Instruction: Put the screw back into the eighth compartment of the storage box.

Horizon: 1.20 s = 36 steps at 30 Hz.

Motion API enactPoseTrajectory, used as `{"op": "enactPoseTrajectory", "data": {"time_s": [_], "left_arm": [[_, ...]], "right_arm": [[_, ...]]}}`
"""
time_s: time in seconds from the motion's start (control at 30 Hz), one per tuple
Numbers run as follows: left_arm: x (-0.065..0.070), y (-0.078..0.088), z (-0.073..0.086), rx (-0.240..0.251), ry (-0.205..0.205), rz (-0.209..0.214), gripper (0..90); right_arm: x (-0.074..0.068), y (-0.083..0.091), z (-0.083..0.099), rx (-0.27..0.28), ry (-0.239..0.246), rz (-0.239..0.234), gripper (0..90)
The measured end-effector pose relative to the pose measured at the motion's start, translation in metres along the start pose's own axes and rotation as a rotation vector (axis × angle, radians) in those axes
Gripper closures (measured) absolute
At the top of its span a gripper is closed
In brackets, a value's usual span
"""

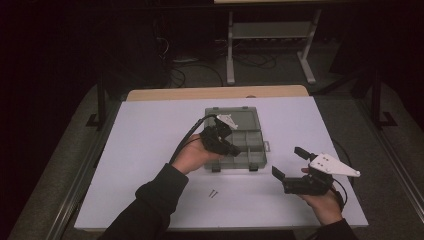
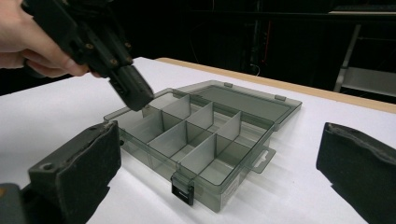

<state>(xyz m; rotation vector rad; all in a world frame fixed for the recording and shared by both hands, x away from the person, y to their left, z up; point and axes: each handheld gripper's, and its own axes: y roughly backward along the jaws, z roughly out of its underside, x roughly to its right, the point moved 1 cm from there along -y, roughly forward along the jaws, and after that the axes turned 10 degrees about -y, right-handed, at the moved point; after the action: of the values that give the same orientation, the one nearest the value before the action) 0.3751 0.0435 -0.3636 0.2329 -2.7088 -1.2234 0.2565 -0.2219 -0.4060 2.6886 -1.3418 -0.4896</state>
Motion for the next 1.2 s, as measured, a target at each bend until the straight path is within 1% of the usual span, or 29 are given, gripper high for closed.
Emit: {"op": "enactPoseTrajectory", "data": {"time_s": [0.2, 0.23, 0.33, 0.37, 0.47, 0.5, 0.6, 0.63, 0.87, 1.03, 1.07, 1.1, 1.2], "left_arm": [[-0.005, -0.01, -0.008, 0.006, 0.001, 0.003, 87.9], [-0.006, -0.012, -0.009, 0.003, -0.008, 0.008, 87.9], [-0.007, -0.017, -0.012, 0.001, -0.008, 0.012, 87.9], [-0.007, -0.019, -0.013, 0.007, -0.004, 0.011, 87.9], [-0.008, -0.024, -0.017, 0.0, -0.007, 0.015, 87.9], [-0.009, -0.026, -0.018, -0.004, -0.008, 0.018, 87.9], [-0.01, -0.032, -0.02, 0.001, -0.01, 0.021, 87.8], [-0.01, -0.035, -0.022, 0.001, -0.003, 0.023, 87.8], [-0.013, -0.047, -0.03, -0.018, -0.007, 0.027, 87.8], [-0.014, -0.056, -0.032, -0.029, -0.013, 0.034, 87.7], [-0.014, -0.058, -0.033, -0.027, -0.005, 0.033, 87.6], [-0.014, -0.06, -0.032, -0.032, -0.01, 0.034, 87.6], [-0.016, -0.063, -0.032, -0.036, -0.004, 0.033, 87.6]], "right_arm": [[0.0, 0.0, 0.0, 0.0, -0.001, -0.001, 0.0], [0.0, 0.0, 0.0, 0.0, -0.002, -0.001, 0.0], [0.0, 0.0, 0.0, -0.001, -0.004, -0.001, 0.0], [-0.001, 0.0, 0.0, -0.002, -0.005, -0.001, 0.0], [0.0, 0.0, 0.0, -0.003, -0.001, -0.002, 0.0], [-0.001, 0.0, 0.0, -0.003, -0.006, -0.003, 0.0], [0.0, 0.0, 0.0, -0.003, 0.0, -0.003, 0.0], [0.0, 0.0, 0.0, -0.002, -0.004, -0.003, 0.0], [0.0, 0.0, 0.0, -0.003, -0.006, -0.005, 0.0], [0.0, 0.0, 0.0, -0.004, -0.007, -0.007, 0.0], [0.0, 0.0, 0.0, -0.005, -0.007, -0.006, 0.0], [0.0, 0.0, 0.0, -0.005, -0.008, -0.007, 0.0], [0.0, 0.0, 0.0, -0.002, -0.007, -0.007, 0.0]]}}
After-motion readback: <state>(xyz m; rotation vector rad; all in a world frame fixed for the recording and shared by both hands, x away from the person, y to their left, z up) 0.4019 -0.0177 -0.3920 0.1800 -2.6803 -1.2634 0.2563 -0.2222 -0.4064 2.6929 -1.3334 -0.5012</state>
